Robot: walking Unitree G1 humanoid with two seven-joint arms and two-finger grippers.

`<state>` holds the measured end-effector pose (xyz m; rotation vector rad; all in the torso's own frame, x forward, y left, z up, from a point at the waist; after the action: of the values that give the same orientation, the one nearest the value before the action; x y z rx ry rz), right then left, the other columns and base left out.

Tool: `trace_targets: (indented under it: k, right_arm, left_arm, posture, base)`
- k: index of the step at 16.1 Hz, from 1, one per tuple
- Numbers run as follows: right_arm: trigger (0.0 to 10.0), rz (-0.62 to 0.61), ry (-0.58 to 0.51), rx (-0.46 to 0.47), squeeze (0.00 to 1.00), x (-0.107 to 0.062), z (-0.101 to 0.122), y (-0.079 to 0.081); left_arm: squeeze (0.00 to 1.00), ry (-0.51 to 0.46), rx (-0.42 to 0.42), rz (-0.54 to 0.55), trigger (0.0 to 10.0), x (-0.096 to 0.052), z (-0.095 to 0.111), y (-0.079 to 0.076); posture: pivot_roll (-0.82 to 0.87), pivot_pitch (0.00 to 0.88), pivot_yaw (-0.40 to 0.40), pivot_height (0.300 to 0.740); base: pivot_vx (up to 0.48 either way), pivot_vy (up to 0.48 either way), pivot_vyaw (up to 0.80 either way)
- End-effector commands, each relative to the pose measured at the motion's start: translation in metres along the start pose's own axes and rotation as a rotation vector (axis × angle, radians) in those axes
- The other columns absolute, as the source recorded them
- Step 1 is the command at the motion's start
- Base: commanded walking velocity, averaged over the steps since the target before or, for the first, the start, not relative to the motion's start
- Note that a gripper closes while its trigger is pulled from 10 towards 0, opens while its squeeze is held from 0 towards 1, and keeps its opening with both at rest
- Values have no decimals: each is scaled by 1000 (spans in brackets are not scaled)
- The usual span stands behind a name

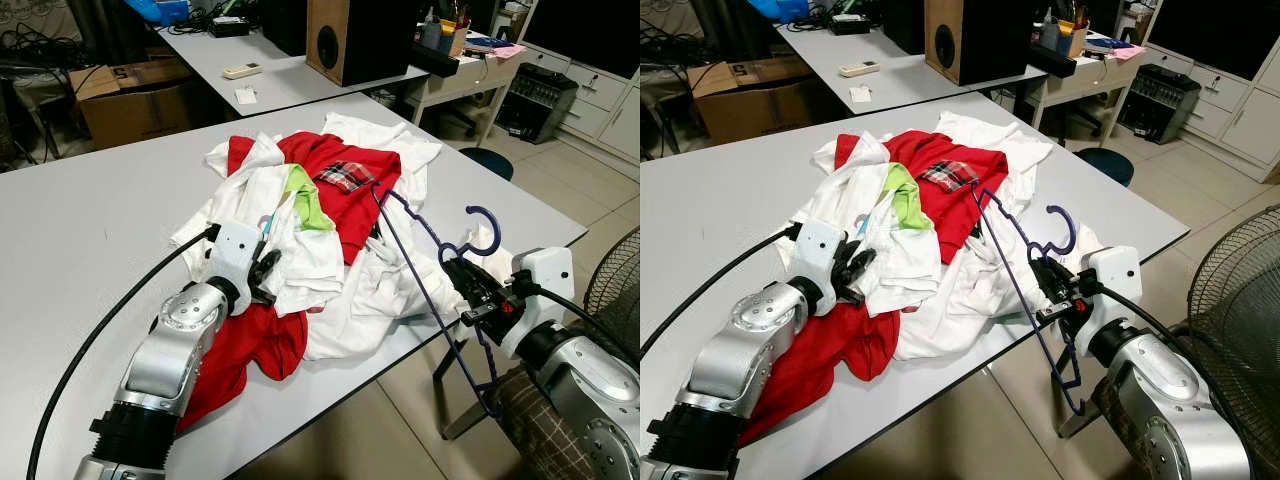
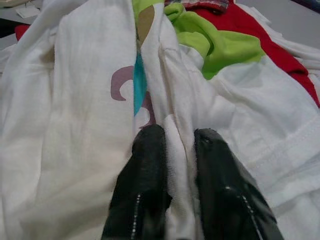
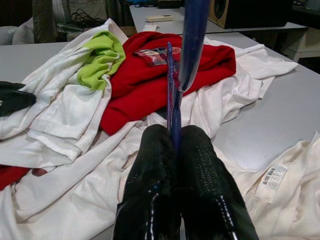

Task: Hang hanger

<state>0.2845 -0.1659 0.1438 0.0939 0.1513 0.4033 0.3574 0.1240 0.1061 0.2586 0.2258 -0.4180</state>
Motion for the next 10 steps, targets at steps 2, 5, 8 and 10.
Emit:
trace_targets:
  k: [2, 5, 8, 10]
  right_arm:
    - [10000, -6, -26, -18, 0, 0, 7, -3]
    - [10000, -14, -36, -23, 0, 2, 9, -5]
    - [10000, -19, -53, -23, 0, 4, 13, -7]
    - [10000, -17, -65, -23, 0, 5, 15, -7]
  left_arm:
    - [0, -48, -19, -22, 0, -1, 12, 3]
    - [0, -110, -56, -31, 0, -5, 23, 13]
    - [0, -248, -124, -28, 0, -16, 55, 38]
    - [0, -442, -130, -152, 0, -35, 102, 42]
  posture:
    - [-40, 0, -20, 740]
    - [-35, 0, -24, 740]
    - [-30, 0, -33, 740]
    - [-23, 0, -41, 740]
  base:
    - [0, 0, 0]
    - [0, 0, 0]
    - [0, 0, 0]
    - [0, 0, 0]
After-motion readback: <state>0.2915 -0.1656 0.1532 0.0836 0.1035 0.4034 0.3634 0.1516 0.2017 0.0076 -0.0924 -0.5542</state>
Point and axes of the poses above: a point about 5 cm out from each wrist's last joint towards the gripper, its own x axis pointing out of the wrist towards the gripper, its own z axis along the axis of the wrist's last joint, y = z × x, the point moved 6 cm from there along x, pointing out of the wrist towards the gripper, and after that the axes turned 5 degrees about x, right-handed, at the moved point
